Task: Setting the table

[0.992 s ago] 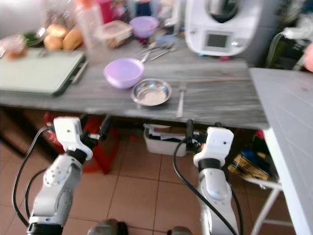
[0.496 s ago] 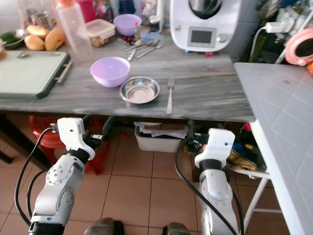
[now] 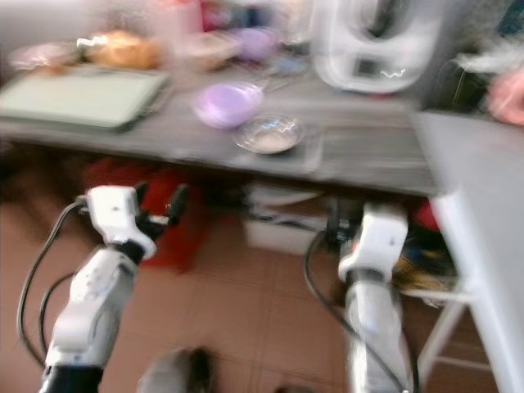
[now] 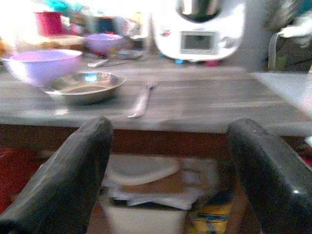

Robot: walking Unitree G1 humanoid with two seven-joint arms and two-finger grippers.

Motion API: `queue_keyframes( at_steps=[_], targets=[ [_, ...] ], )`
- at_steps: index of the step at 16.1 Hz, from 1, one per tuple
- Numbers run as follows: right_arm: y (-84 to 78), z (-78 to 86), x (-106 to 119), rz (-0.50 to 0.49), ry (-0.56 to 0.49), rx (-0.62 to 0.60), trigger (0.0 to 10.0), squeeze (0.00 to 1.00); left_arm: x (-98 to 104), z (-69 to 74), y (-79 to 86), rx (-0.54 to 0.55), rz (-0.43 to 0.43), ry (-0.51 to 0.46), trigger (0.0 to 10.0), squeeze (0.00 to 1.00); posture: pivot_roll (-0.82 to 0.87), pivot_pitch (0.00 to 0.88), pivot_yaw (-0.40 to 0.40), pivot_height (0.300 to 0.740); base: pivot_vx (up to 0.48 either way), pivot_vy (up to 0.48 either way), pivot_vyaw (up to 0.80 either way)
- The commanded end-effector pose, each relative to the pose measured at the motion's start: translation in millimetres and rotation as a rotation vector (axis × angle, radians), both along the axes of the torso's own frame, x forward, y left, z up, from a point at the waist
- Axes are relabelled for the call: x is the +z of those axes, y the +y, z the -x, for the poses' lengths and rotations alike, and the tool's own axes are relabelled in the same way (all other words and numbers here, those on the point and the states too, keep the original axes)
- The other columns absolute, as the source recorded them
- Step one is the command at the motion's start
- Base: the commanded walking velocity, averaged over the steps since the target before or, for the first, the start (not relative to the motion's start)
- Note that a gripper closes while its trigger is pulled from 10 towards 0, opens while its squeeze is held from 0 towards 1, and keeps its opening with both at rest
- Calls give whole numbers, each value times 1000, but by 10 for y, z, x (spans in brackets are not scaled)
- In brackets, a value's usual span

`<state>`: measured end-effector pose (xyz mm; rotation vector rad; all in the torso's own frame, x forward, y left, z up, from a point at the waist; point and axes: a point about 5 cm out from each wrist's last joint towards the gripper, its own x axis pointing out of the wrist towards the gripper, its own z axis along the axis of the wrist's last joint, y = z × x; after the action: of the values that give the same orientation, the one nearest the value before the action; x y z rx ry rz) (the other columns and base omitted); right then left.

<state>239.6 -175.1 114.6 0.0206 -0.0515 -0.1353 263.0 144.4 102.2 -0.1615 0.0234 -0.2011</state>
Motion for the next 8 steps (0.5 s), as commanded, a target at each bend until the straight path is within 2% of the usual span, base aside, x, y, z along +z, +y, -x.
queue_keyframes(
  at_steps=[1,3,5,8],
  targets=[
    [18,41,-64,-16,29,-8,10000,0,83,-47,-20,-8,-15,-26,10000,0,-7,0,20,740,-244,0,0],
    [62,46,-73,-24,32,0,10000,0,87,-48,-31,-11,-17,-27,10000,0,-9,0,19,740,0,0,0],
    [43,46,-81,-26,37,1,10000,0,95,-40,-61,-31,13,-40,10000,0,-14,0,16,740,0,0,0],
    [0,67,-139,-24,61,-19,10000,0,72,-39,-135,-64,-5,-40,10000,0,-24,0,21,740,0,0,0]
  ],
)
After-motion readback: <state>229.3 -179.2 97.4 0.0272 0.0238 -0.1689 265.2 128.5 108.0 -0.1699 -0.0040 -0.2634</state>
